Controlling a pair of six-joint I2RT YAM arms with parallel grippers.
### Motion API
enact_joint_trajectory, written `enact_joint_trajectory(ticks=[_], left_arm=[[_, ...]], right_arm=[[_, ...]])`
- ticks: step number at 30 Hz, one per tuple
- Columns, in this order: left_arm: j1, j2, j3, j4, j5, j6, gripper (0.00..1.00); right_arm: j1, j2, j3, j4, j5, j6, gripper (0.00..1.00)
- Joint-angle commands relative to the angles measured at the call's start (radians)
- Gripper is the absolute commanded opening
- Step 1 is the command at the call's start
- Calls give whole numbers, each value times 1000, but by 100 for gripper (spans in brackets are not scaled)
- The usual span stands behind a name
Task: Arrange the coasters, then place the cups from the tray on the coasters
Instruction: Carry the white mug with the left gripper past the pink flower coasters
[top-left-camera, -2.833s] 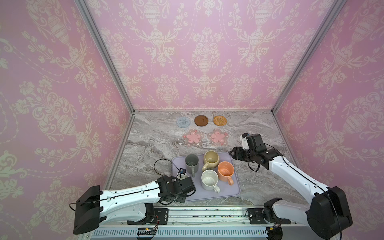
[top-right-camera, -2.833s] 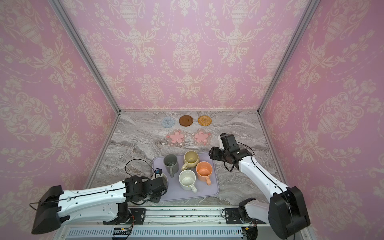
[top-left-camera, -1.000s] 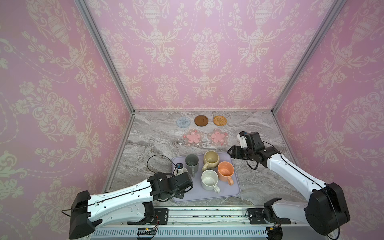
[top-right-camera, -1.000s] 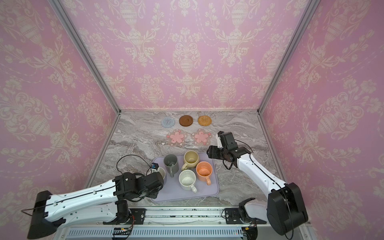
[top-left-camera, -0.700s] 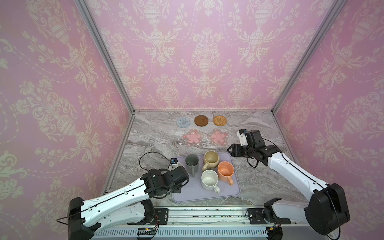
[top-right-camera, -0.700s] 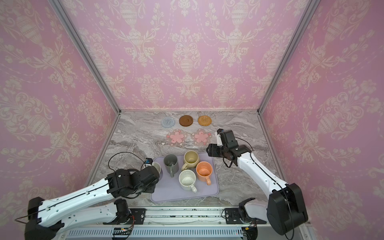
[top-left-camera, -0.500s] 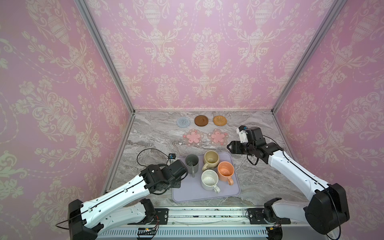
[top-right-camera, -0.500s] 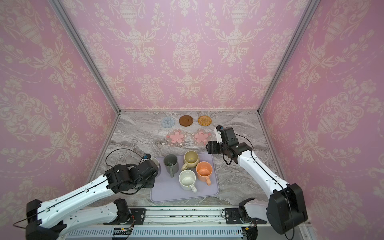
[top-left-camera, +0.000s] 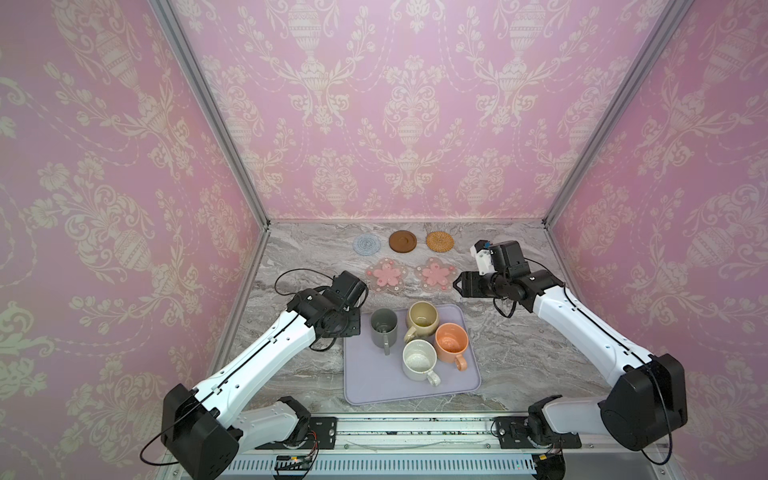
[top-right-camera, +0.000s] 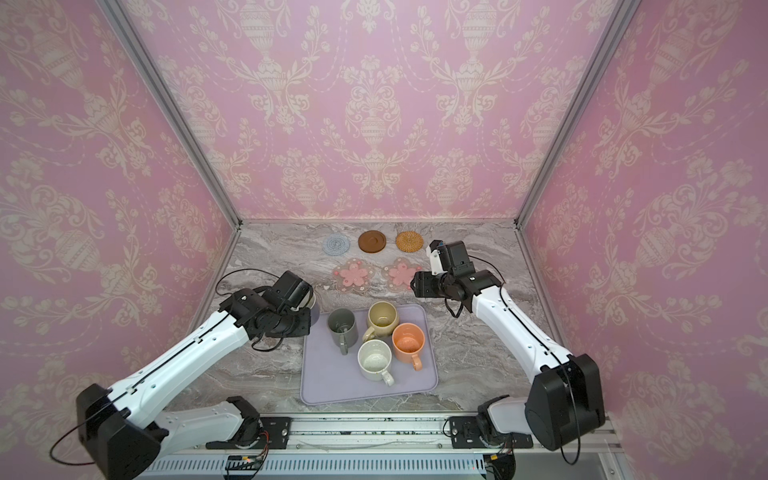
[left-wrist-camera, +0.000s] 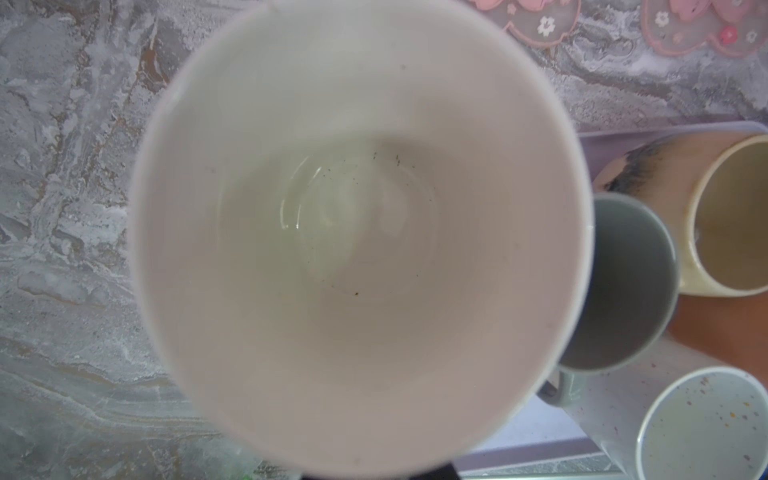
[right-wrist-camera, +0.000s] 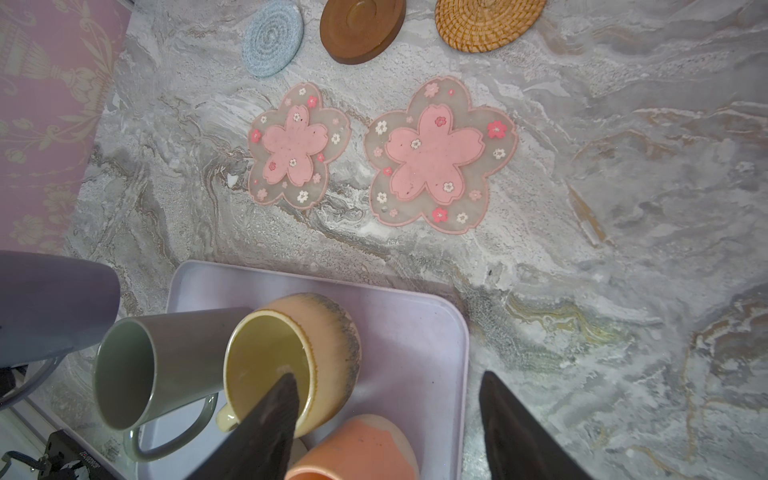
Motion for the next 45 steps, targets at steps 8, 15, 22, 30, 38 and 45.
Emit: enact_joint_trajectory(ticks=[8,15,22,30,38,45], left_arm=[[169,273,278,86,121,262,0],[253,466,481,132,141,322,0],[305,662,730,125,154,349,0],[319,837,939,94,144,360,0],[318,991,1150,44,130,355,0],[318,1132,1352,-47,128,315,0]], right_arm=[[-31,-26,58,-122,33,-42,71],[-55,-28,103,-146,45,-37,71],[-61,0,142,-152,34,-16,71],[-67,21,176,-184,53,-17,71],[-66,42,198,-194,55,-8,71],[-68,64,203,-192,53,2,71]])
